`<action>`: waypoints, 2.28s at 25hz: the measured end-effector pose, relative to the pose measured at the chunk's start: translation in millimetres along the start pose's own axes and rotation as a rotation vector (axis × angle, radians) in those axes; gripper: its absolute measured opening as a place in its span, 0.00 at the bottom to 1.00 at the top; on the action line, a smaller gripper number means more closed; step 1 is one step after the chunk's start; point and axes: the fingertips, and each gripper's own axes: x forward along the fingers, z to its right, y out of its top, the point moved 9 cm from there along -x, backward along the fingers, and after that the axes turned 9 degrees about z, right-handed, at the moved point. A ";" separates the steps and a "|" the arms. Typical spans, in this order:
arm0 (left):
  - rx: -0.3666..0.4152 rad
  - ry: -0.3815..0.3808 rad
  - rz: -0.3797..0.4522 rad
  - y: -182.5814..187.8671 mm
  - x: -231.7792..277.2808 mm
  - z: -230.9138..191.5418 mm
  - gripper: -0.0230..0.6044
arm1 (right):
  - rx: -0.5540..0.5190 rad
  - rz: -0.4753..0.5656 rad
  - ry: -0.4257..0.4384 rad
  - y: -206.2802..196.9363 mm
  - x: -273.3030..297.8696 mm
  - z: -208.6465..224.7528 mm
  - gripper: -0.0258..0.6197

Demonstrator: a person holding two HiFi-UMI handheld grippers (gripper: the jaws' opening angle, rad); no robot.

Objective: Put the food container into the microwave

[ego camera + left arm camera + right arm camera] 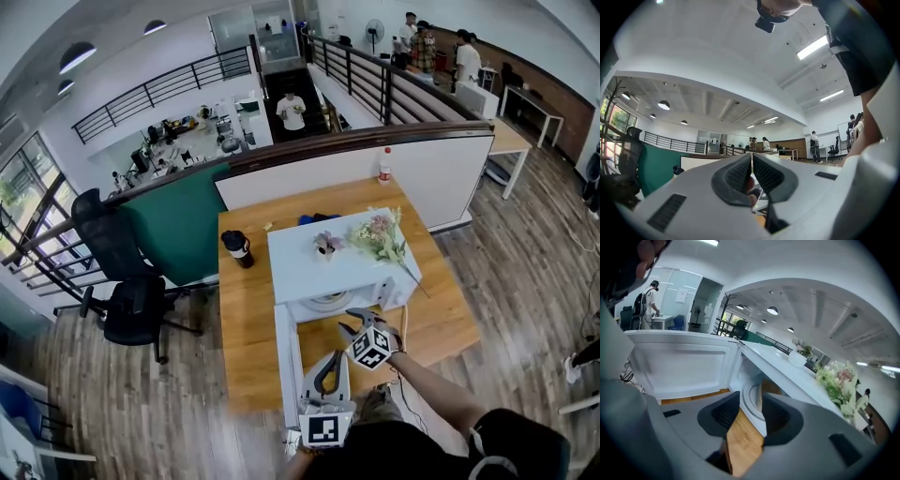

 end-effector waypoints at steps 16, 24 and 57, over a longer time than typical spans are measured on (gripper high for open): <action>-0.009 -0.022 0.007 -2.1 -2.1 3.9 0.08 | 0.061 0.239 -0.137 84.9 -61.9 38.8 0.28; -0.032 -0.010 0.008 -2.6 -2.7 2.5 0.08 | 0.081 0.387 -0.199 139.0 -98.2 61.8 0.26; -0.030 0.013 -0.016 -14.3 2.5 -2.9 0.08 | 0.104 0.772 -0.418 163.1 -191.0 26.2 0.05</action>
